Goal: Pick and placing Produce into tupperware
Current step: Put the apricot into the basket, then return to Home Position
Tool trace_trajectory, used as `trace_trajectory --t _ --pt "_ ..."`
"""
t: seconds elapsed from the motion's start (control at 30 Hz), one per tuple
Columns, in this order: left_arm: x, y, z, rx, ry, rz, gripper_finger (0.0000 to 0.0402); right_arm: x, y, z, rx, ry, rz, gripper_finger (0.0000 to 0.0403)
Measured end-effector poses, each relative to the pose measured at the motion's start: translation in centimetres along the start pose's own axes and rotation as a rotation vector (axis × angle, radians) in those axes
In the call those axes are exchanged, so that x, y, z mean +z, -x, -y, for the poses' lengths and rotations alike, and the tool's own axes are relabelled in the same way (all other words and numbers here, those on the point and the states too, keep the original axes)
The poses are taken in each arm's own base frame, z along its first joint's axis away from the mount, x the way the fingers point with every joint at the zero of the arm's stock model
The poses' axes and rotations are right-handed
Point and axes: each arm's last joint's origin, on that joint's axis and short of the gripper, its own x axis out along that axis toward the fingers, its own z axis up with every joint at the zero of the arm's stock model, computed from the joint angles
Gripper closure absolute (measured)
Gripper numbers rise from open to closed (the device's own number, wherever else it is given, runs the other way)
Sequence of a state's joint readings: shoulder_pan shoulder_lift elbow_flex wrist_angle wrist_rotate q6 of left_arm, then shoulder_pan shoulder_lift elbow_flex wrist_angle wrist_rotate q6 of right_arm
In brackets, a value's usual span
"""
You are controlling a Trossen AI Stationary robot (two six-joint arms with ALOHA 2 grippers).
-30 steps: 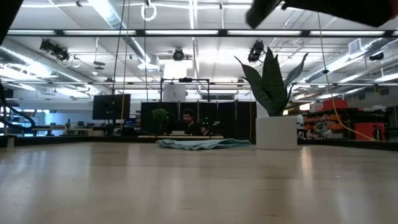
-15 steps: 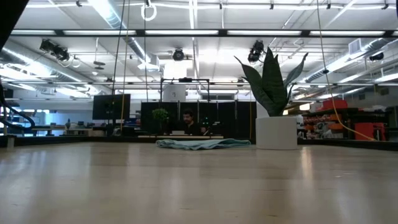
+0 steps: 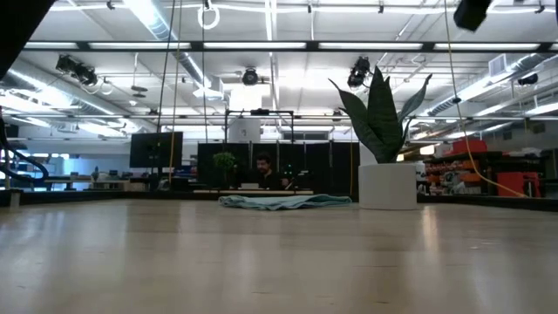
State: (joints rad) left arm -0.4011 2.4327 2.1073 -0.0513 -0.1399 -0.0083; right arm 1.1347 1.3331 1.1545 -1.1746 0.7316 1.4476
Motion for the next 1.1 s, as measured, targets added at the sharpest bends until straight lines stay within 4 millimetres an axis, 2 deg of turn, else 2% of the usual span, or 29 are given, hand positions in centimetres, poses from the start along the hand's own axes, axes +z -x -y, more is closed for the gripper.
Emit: trace_trajectory --t 0.23,0.3,0.37,0.47,0.6,0.83,1.0,1.1 --pt "-0.7 -0.4 -0.1 -0.005 -0.023 -0.022 0.0257 0.5 -0.1 -0.3 -0.024 0.003 0.227 0.0236" --pt "-0.6 -0.3 -0.2 -0.003 -0.023 -0.029 0.0243 0.5 -0.2 -0.3 -0.027 0.004 0.242 0.0236" --pt "0.2 0.3 -0.4 -0.001 -0.022 -0.027 0.0234 0.5 -0.2 -0.3 -0.026 0.001 0.237 0.0236" --pt "3.0 2.6 -0.7 0.012 -0.017 0.002 0.0229 0.4 -0.2 -0.4 -0.017 -0.001 0.229 0.0236" --pt "6.3 7.4 -1.5 0.079 -0.030 -0.097 0.0233 0.3 -0.1 -0.4 -0.011 0.019 0.203 0.0236" --pt "10.3 18.2 -3.6 0.312 -0.041 -0.295 0.0254 0.1 -0.1 -0.5 0.003 0.085 0.108 0.0236" --pt "11.2 25.3 -4.6 0.342 -0.002 -0.430 0.0265 0.3 0.0 -0.3 -0.014 0.285 0.122 0.0236" --pt "11.1 30.2 -5.1 0.386 0.094 -0.523 0.0266 0.7 0.0 -0.4 -0.024 0.245 0.208 0.0236"
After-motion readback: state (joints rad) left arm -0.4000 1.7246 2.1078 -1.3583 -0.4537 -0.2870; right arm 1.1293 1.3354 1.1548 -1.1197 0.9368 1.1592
